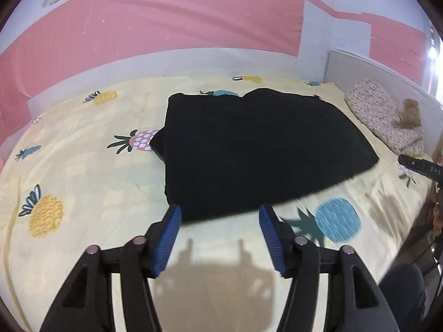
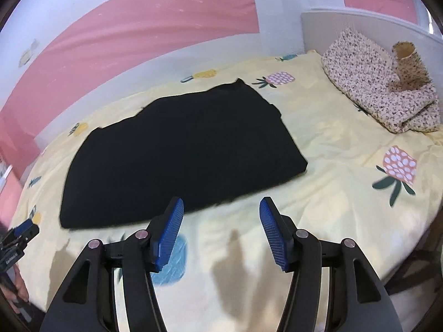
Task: Fold large clothes
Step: 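Open both tools and pull them back from the folded coat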
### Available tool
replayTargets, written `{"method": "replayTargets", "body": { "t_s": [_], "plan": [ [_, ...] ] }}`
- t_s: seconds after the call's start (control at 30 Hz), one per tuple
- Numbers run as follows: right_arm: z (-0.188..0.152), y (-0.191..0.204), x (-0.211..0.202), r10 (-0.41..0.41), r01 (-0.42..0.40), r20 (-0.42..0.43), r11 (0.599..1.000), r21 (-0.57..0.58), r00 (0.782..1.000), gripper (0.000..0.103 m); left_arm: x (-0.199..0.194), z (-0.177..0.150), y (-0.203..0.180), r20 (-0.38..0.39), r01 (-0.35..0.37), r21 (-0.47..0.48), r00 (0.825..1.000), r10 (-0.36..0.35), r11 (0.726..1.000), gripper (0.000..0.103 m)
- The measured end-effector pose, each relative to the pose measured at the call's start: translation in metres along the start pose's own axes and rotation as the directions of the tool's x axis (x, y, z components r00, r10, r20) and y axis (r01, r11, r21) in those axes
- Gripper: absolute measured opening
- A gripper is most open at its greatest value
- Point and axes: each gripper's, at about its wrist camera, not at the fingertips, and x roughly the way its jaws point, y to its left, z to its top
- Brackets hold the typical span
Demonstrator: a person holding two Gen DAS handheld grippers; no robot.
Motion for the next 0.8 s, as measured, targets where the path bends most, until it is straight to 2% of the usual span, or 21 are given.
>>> {"method": "replayTargets", "body": {
  "t_s": [0.13, 0.3, 0.47, 0.6, 0.8],
  "plan": [
    [-0.022, 0.021, -0.025, -0.024, 0.024, 0.017, 0.999, -0.041, 1.000, 0.058, -0.026, -0.015, -0.012, 0.008, -0.002, 0.005, 1.000, 0.002, 1.000, 0.062],
    [-0.049, 0.036, -0.045, -0.025, 0.026, 0.018, 0.999, -0.038, 1.000, 0.058, -0.046, -0.032, -0.023, -0.011, 0.019, -0.018, 1.000, -0.019, 1.000, 0.062],
    [-0.067, 0.051, -0.056, -0.036, 0.037, 0.011, 0.997, -0.069, 0.999, 0.058, -0.055, -0.049, -0.034, -0.039, 0.013, -0.022, 0.999, -0.014, 1.000, 0.062],
    [-0.074, 0.060, -0.065, -0.052, 0.054, 0.026, 0.992, -0.118, 0.998, 0.058, -0.056, -0.058, -0.038, -0.070, 0.042, -0.050, 0.996, -0.046, 0.998, 0.062],
    [-0.078, 0.064, -0.066, -0.051, 0.054, 0.025, 0.989, -0.138, 0.998, 0.058, -0.054, -0.061, -0.046, -0.088, 0.024, -0.042, 0.996, -0.028, 0.999, 0.062]
  ]
}}
